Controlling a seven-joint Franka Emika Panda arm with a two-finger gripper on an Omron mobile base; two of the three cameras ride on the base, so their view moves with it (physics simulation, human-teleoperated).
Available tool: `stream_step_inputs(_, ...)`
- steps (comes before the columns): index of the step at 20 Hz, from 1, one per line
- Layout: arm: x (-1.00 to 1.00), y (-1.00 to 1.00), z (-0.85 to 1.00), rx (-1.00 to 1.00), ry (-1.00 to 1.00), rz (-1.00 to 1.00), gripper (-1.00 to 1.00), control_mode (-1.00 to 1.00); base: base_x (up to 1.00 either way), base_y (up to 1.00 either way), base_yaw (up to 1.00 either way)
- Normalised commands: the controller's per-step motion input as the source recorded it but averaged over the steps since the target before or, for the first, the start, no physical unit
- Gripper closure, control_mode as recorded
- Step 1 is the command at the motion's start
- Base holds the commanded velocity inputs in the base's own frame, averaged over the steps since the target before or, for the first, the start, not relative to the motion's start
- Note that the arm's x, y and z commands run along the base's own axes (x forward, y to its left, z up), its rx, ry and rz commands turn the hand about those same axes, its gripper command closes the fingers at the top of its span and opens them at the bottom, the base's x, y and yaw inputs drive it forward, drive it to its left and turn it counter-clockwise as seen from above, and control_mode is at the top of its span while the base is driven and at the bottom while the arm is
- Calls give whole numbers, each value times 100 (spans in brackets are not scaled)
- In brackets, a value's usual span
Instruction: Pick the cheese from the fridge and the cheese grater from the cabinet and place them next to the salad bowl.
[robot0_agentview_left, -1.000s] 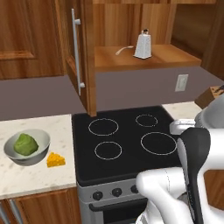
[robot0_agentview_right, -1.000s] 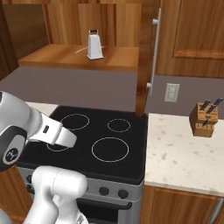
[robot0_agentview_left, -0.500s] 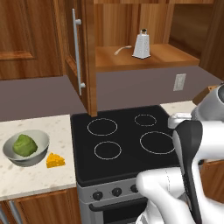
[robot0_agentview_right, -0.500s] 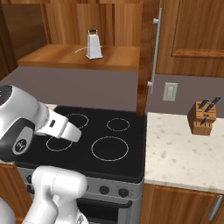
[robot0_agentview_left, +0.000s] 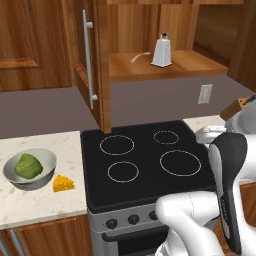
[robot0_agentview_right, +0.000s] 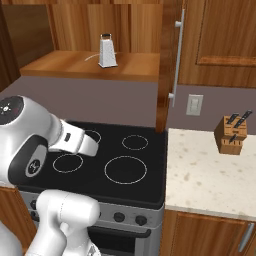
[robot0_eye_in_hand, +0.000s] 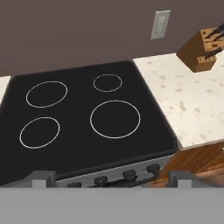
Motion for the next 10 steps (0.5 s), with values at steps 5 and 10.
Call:
stream_step_inputs(5,0,1,38,0,-26,11,-100,-100,0,0,0)
stream_step_inputs(10,-12,1,57,0,-33,9,-100,-100,0,0,0)
